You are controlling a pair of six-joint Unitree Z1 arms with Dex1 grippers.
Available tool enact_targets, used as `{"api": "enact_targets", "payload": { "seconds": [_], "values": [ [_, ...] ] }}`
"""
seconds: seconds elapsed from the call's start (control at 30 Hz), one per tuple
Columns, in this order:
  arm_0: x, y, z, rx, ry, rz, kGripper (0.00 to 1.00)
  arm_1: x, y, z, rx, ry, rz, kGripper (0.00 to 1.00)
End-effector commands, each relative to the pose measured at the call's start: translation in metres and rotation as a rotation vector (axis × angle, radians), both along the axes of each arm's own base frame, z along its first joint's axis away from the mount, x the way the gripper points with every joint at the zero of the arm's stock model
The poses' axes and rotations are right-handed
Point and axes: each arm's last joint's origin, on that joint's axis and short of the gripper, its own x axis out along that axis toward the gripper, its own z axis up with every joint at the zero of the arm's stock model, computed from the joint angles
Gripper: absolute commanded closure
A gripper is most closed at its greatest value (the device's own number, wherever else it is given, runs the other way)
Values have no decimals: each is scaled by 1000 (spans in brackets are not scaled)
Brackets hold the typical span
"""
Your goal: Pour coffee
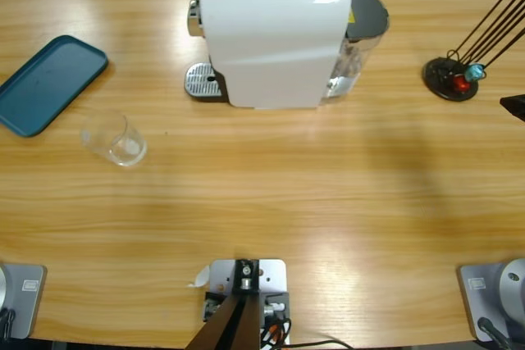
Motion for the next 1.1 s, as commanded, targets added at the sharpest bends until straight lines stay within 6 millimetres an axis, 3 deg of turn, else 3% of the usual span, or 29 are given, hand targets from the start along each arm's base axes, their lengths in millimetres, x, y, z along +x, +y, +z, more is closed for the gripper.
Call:
{"api": "enact_targets", "payload": {
  "seconds": [0.03,0.33,0.37,0.4,0.43,0.47,0.57,0.63,0.73,0.8,0.83,0.93,1.0,1.1],
  "values": [
    [0,-6,46,-89,-106,-24,1000,1,2,-7,-14,24,24,0],
    [-8,-10,56,-133,-126,-83,998,1,2,-6,-9,24,30,0],
    [-11,-12,58,-146,-138,-109,729,0,2,-6,-9,24,30,0],
    [-17,-13,63,-140,-205,-177,227,-1,2,-6,-6,20,30,0],
    [-26,-15,67,-116,-279,-241,67,-2,1,-6,0,17,26,0],
    [-36,-16,69,-87,-351,-307,17,-3,0,-5,9,14,20,0],
    [-70,-6,63,22,-509,-433,13,1,0,2,-22,47,-32,0],
    [-95,7,55,95,-580,-484,13,13,1,5,-90,53,-160,0],
    [-133,26,31,306,-760,-638,13,22,-3,12,-45,-32,-362,3],
    [-149,41,13,395,-767,-723,13,29,-1,10,-1,-45,-412,67],
    [-157,49,3,422,-746,-735,13,35,0,4,23,-41,-446,112],
    [-174,65,-13,428,-713,-739,13,50,6,-27,-37,39,-524,109],
    [-182,72,-18,426,-701,-735,13,59,7,-50,28,-12,-630,0],
    [-186,76,-18,422,-690,-731,18,69,11,-80,40,-43,-670,0]
  ]
}}
